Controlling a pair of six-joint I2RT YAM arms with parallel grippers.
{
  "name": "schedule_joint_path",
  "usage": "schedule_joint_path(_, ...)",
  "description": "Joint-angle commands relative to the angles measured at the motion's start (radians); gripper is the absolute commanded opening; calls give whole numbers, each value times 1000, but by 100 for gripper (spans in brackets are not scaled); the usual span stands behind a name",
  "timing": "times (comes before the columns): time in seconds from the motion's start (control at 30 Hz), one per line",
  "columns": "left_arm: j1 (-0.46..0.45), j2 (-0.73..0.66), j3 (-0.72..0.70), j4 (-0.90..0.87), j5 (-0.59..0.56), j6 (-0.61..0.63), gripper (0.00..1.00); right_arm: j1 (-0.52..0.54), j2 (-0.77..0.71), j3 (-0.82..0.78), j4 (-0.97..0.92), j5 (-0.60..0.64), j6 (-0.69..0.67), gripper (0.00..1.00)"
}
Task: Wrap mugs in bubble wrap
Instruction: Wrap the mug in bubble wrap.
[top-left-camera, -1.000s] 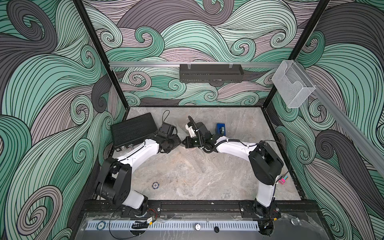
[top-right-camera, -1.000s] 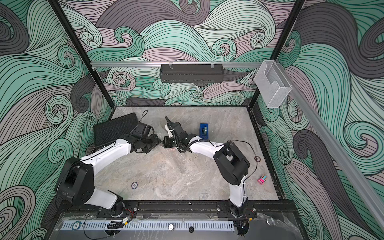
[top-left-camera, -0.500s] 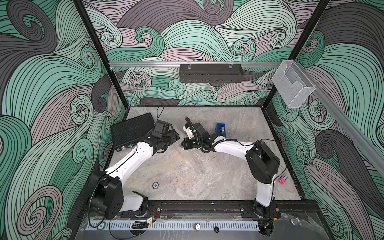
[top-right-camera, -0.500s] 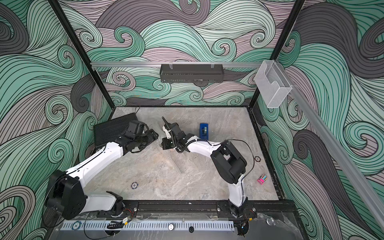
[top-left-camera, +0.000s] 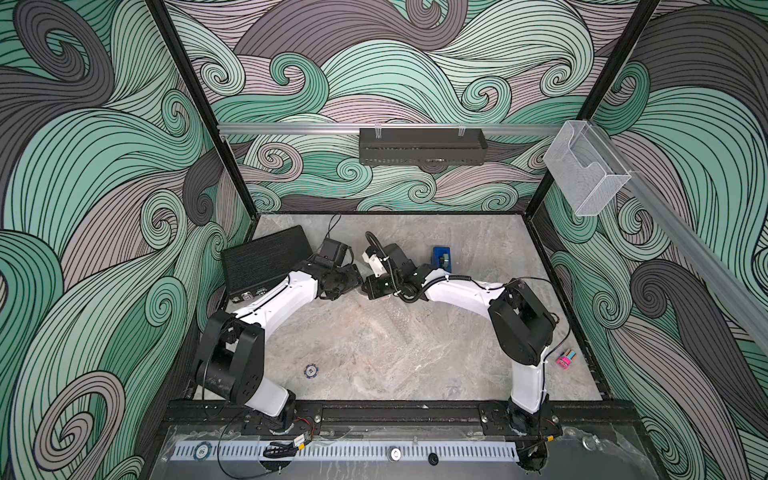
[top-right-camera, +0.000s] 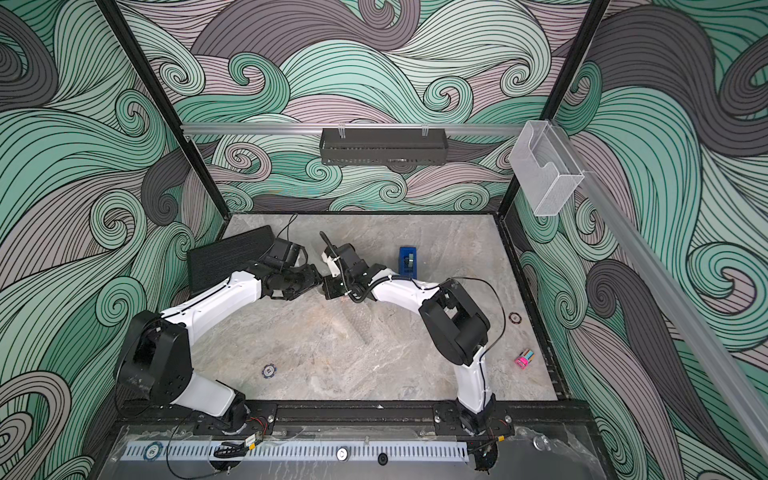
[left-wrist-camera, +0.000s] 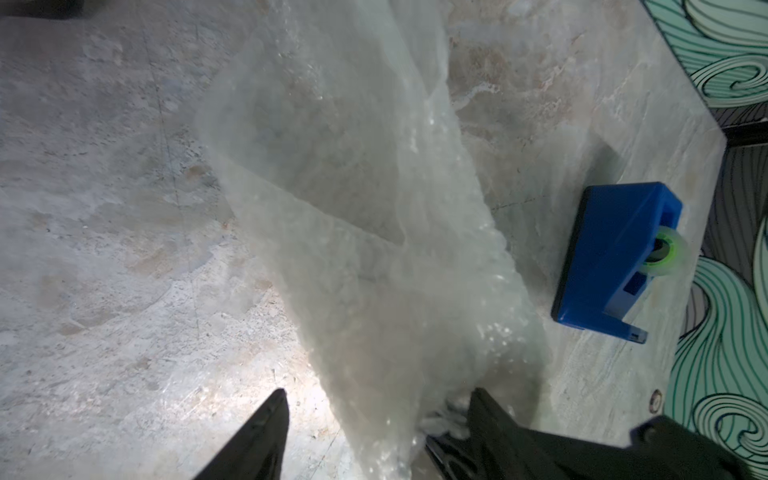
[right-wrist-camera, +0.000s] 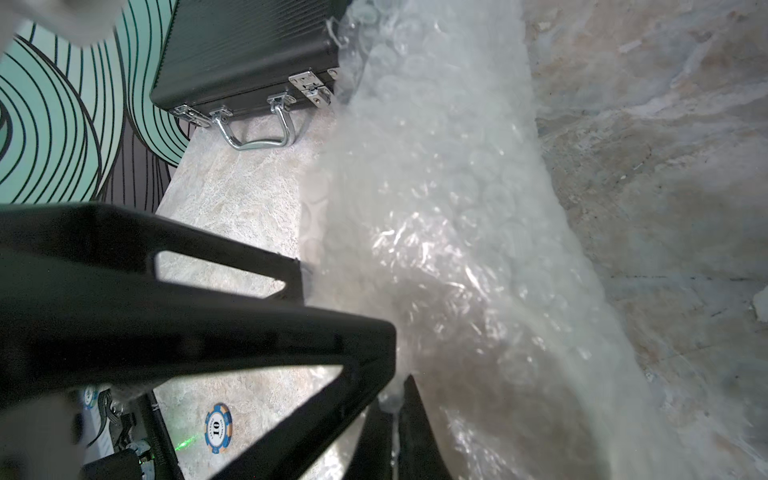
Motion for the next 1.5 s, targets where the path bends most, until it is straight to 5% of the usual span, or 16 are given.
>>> schedule_joint_path(0.0, 6, 26, -8, -46, -3, 24, 66, 4, 19, 13, -59, -5, -35, 10)
schedule_joint_path(0.27, 5, 59, -30, -49, -23, 10, 61, -22, -8, 23, -54, -49, -54, 22)
schedule_joint_path(0.53, 6, 40, -52, -39, -35, -25, 60, -102, -192, -74, 39, -72, 50, 67)
schedule_joint_path(0.63, 5, 36, -62, -28, -32, -32, 60, -121, -266, -114, 38, -62, 61, 74)
schedule_joint_path(0.83, 5, 10, -73, -13, -29, -46, 59, -159, -303, -105, -77, -34, 132, 80)
schedule_joint_path(1.2, 5, 13, -73, 15, -8, -56, 59, -126, 16, 209, -348, -25, -106, 86)
schedule_joint_path(1.47, 5, 12, -70, 23, -6, -62, 59, -114, 112, 252, -376, -36, -167, 86)
